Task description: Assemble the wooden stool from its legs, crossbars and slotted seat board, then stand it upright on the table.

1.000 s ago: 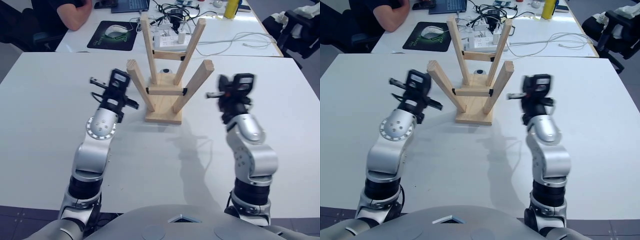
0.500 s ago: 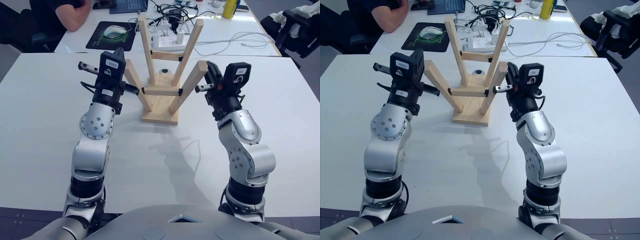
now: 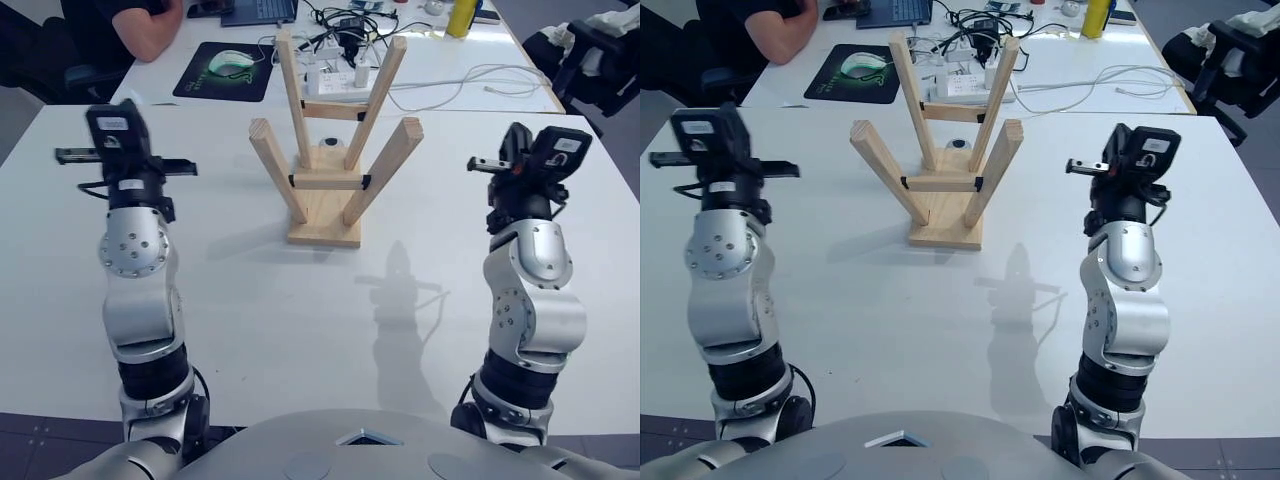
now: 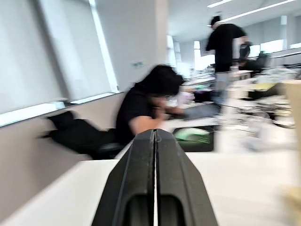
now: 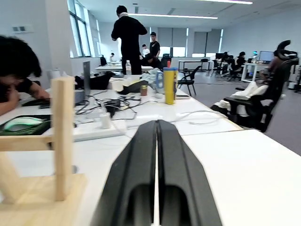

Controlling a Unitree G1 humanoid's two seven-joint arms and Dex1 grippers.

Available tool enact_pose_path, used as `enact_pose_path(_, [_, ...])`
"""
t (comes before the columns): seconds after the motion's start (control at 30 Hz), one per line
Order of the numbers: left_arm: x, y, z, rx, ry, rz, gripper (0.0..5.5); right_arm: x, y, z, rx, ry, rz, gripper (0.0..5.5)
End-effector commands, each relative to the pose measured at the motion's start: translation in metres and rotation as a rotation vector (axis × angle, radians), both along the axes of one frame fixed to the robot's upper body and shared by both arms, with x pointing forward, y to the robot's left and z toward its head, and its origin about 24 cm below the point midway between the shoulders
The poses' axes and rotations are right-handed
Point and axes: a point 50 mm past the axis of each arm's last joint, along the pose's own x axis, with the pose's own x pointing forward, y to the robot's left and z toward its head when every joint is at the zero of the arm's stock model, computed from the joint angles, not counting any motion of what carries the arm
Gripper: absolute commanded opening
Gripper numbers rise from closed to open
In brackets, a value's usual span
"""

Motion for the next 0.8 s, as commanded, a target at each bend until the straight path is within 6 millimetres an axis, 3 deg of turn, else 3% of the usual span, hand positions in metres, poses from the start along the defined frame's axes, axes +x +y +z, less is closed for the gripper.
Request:
enact_pose_path(0.03, [-0.019, -0.07, -0.002, 0.074, 0.031, -0.466, 0.03, -0.02, 0.067, -0.006, -0.033, 0.051, 0.501, 0.0])
enact_pose_path(0.13, [-0.009, -0.04, -0.002, 0.035, 0.037, -0.288, 0.03, -0.01, 0.038, -0.014, -0.02, 0.098, 0.33, 0.0])
enact_pose_path(0.27, [0.004, 0.013, -0.001, 0.109, 0.002, 0.011, 0.03, 0.008, -0.002, -0.03, -0.027, 0.165, 0.179, 0.0])
enact_pose_path(0.4, [0.013, 0.047, 0.003, 0.144, -0.037, 0.176, 0.03, 0.027, -0.018, -0.054, -0.072, 0.218, 0.251, 0.0])
enact_pose_path(0.6, [0.023, 0.046, -0.001, 0.151, -0.038, 0.136, 0.03, 0.054, -0.01, -0.101, -0.21, 0.288, 0.519, 0.0])
enact_pose_path(0.8, [0.032, 0.037, -0.013, 0.148, 0.012, 0.063, 0.03, 0.069, -0.013, -0.133, -0.27, 0.327, 0.616, 0.0])
